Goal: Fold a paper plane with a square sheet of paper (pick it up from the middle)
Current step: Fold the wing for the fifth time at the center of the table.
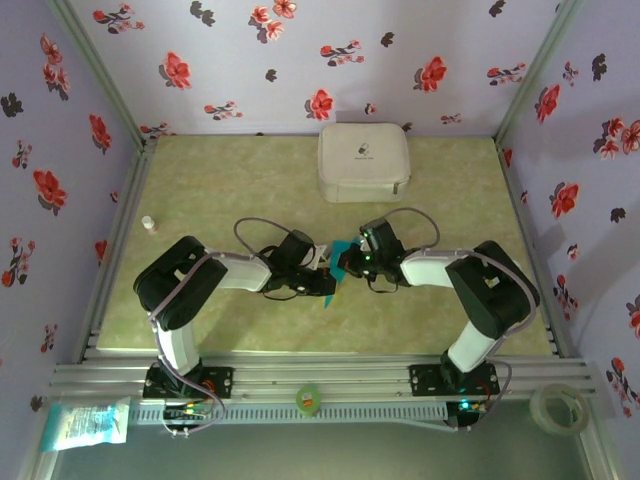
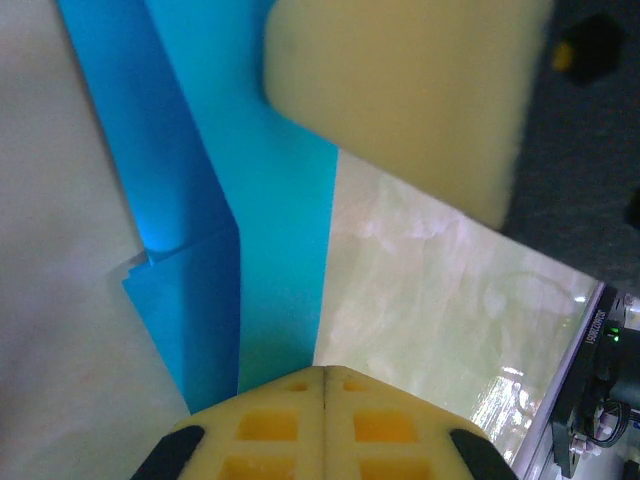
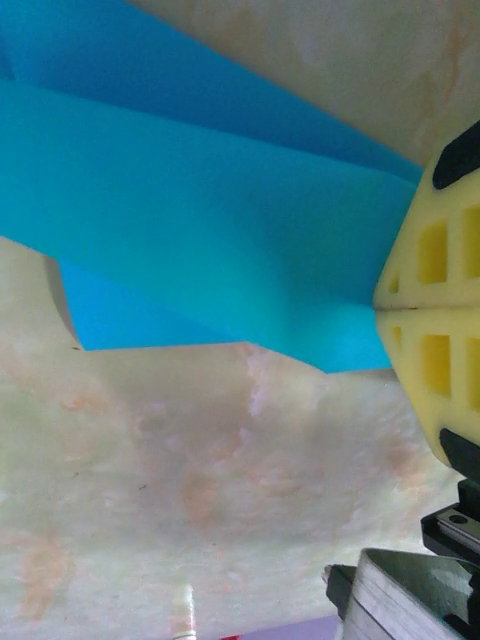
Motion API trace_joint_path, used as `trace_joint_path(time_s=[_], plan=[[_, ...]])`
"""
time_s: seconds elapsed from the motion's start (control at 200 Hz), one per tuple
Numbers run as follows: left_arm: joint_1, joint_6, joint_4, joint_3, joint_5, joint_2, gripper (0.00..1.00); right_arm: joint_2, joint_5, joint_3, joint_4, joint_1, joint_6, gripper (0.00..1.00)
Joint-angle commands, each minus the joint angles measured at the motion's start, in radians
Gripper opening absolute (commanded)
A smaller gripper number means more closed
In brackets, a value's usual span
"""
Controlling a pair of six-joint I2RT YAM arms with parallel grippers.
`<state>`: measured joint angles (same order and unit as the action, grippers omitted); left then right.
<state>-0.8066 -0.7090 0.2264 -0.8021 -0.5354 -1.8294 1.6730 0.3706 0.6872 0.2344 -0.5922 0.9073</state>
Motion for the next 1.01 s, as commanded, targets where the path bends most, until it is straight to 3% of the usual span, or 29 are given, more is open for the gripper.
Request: trace_joint_path(time_s=[0.0,0.155,0.72,1.0], plan=[[0.007,-0.011,-0.108,0.044,0.031,-0.015,0.0,0.025,-0.023,0.041,-0.043,-0.008,-0.025,0.02],[0.007,-0.013,-0.106,0.047,0.03,-0.001,0.0,0.03,-0.115,0.016,-0.094,0.001,-0.003,0.01],[0.009,-0.039,-0.124,0.012,-0.009,0.169,0.04,0.068,-0.085,-0.071,0.048,0.031,0.075,0.01],[0.015,-0.014,-0.145,-0.094,-0.012,0.081,0.08,0.074,-0.072,-0.07,0.068,0.029,0.087,0.02]])
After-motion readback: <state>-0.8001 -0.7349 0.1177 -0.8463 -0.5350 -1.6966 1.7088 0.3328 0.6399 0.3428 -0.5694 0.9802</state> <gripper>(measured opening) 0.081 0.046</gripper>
